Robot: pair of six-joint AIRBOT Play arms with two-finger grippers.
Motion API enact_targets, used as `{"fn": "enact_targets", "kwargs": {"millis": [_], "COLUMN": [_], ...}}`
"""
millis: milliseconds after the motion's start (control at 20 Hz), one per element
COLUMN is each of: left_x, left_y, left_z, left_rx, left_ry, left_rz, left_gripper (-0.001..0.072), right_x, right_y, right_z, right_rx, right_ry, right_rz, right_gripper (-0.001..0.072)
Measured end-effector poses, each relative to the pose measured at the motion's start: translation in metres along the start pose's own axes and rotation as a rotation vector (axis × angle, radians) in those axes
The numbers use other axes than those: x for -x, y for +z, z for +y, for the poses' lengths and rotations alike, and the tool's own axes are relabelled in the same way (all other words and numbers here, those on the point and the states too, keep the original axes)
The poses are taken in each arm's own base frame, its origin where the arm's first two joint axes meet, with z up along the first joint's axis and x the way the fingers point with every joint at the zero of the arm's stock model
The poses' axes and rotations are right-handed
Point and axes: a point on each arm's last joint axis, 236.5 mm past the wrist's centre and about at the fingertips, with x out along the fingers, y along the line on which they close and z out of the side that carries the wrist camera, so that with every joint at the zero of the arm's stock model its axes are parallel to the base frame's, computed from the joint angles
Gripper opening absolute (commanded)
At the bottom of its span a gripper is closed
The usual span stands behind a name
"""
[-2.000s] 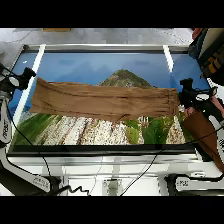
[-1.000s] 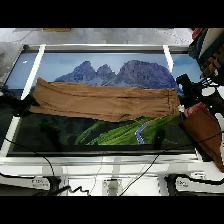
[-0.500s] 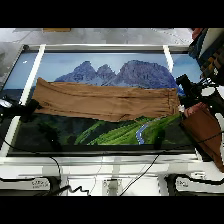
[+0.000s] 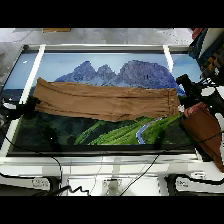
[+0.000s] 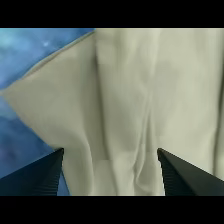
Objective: Fold the clothes and pants, and hang the long-sleeved shirts on hangers.
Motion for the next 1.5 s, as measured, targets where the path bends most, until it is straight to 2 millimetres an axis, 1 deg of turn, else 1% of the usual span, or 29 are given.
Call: {"fn": "enact_targets", "kwargs": {"millis": [250,350,550,650,700,750,800,850,900,1000,1050,1100,1150,1200,1250,1300,1400,1500], "left_x": [-0.008,-0.010,-0.014,-0.020,-0.024,-0.028,-0.033,-0.037,-0.041,-0.050,-0.054,-0.055,-0.057,-0.056,-0.055,-0.051,-0.036,-0.014], "left_y": [0.013,0.016,0.022,0.024,0.024,0.024,0.024,0.023,0.021,0.016,0.013,0.012,0.011,0.012,0.014,0.017,0.026,0.034], "left_z": [0.001,-0.002,-0.024,-0.035,-0.040,-0.044,-0.048,-0.050,-0.054,-0.059,-0.061,-0.064,-0.067,-0.071,-0.075,-0.082,-0.098,-0.114], "left_rx": [0.010,-0.007,-0.101,-0.132,-0.137,-0.144,-0.150,-0.151,-0.156,-0.167,-0.175,-0.185,-0.194,-0.211,-0.227,-0.250,-0.315,-0.417], "left_ry": [-0.007,-0.012,-0.039,-0.051,-0.058,-0.062,-0.065,-0.068,-0.070,-0.072,-0.071,-0.074,-0.076,-0.077,-0.080,-0.085,-0.096,-0.094], "left_rz": [-0.056,-0.070,-0.081,-0.081,-0.079,-0.078,-0.075,-0.069,-0.059,-0.037,-0.028,-0.025,-0.024,-0.026,-0.031,-0.042,-0.077,-0.119], "left_gripper": [0.0697,0.0697,0.0690,0.0680,0.0637,0.0572,0.0525,0.0455,0.0355,0.0085,0.0025,0.0024,0.0024,0.0023,0.0023,0.0023,0.0023,0.0024], "right_x": [0.000,0.000,0.000,0.000,0.000,0.000,0.000,0.000,0.000,0.000,0.000,0.000,0.000,0.000,0.001,0.002,0.005,0.009], "right_y": [0.001,0.001,0.001,0.000,0.000,-0.001,-0.002,-0.003,-0.004,-0.007,-0.009,-0.010,-0.011,-0.011,-0.013,-0.015,-0.020,-0.026], "right_z": [0.000,0.000,0.000,0.000,0.000,0.000,0.000,0.000,0.000,0.000,0.000,0.000,0.000,0.000,0.001,0.003,0.010,0.028], "right_rx": [0.000,0.000,0.000,0.000,0.000,0.000,0.000,0.000,0.000,0.000,-0.001,-0.001,-0.001,0.000,0.000,0.003,0.032,0.084], "right_ry": [0.000,0.000,0.000,0.000,0.000,0.000,0.000,0.000,0.000,0.001,0.001,0.001,0.001,0.001,0.002,0.005,0.020,0.050], "right_rz": [-0.005,-0.005,-0.003,-0.002,0.002,0.003,0.007,0.012,0.017,0.029,0.037,0.042,0.046,0.049,0.058,0.070,0.098,0.122], "right_gripper": [0.0686,0.0686,0.0686,0.0686,0.0686,0.0686,0.0686,0.0686,0.0686,0.0686,0.0686,0.0684,0.0609,0.0376,0.0175,0.0030,0.0028,0.0027]}}
